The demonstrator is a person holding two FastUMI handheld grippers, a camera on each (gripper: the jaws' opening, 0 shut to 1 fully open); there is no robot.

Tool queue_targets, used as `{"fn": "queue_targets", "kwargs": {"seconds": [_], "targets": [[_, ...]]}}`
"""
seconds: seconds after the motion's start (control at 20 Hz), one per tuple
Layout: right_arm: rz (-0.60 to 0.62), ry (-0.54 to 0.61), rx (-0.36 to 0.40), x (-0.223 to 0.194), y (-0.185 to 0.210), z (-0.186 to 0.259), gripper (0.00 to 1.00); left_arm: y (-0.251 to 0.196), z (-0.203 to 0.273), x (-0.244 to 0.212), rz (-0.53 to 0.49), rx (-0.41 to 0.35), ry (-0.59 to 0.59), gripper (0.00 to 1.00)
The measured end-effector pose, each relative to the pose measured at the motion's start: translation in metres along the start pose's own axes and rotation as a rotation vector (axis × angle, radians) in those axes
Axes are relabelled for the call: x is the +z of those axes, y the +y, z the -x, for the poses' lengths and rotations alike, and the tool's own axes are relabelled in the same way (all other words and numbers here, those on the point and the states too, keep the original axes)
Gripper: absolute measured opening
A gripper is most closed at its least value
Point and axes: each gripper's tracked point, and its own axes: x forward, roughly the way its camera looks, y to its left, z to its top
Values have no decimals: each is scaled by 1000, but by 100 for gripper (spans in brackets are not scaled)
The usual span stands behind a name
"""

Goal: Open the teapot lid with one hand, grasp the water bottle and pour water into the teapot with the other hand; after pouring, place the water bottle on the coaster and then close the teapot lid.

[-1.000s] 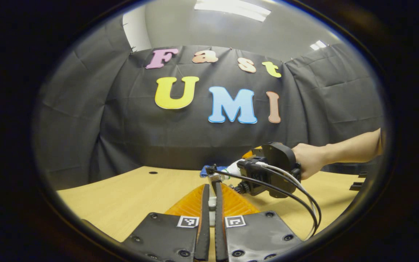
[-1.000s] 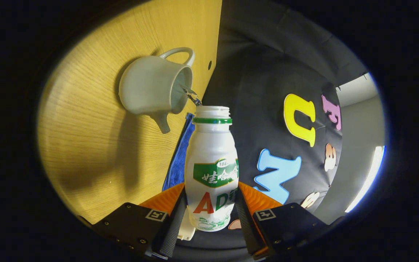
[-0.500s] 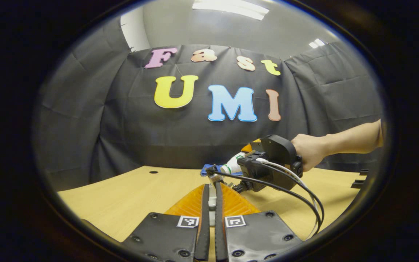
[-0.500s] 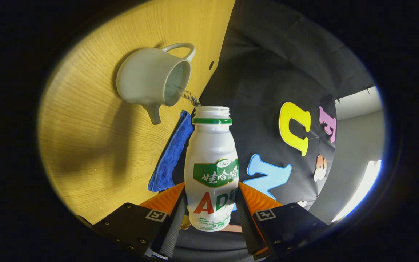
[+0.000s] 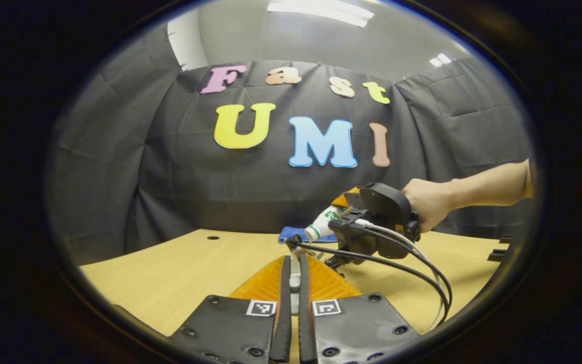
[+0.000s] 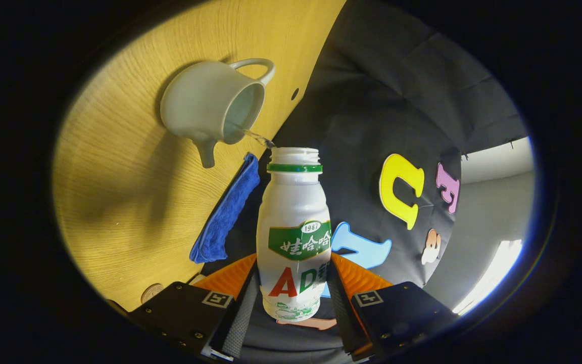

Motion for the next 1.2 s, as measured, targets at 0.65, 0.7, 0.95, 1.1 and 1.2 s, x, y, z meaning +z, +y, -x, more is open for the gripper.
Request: {"fn": "queue_targets", "kwargs": {"seconds": [0.65, 0.7, 0.95, 1.1, 1.2], "targets": [[70, -32, -16, 16, -6, -2, 72, 5, 1, 3, -2, 9, -6, 16], [66, -33, -12, 17, -5, -1, 72, 5, 1, 1, -1, 8, -3, 16], [-29, -45, 29, 20, 5, -3, 72, 6, 1, 3, 13, 6, -4, 16], [-124, -47, 66, 22, 17, -1, 72, 11, 1, 4, 11, 20, -3, 16], [-189, -48, 100, 22, 23, -2, 72, 13, 0, 2, 18, 22, 1, 16]]}}
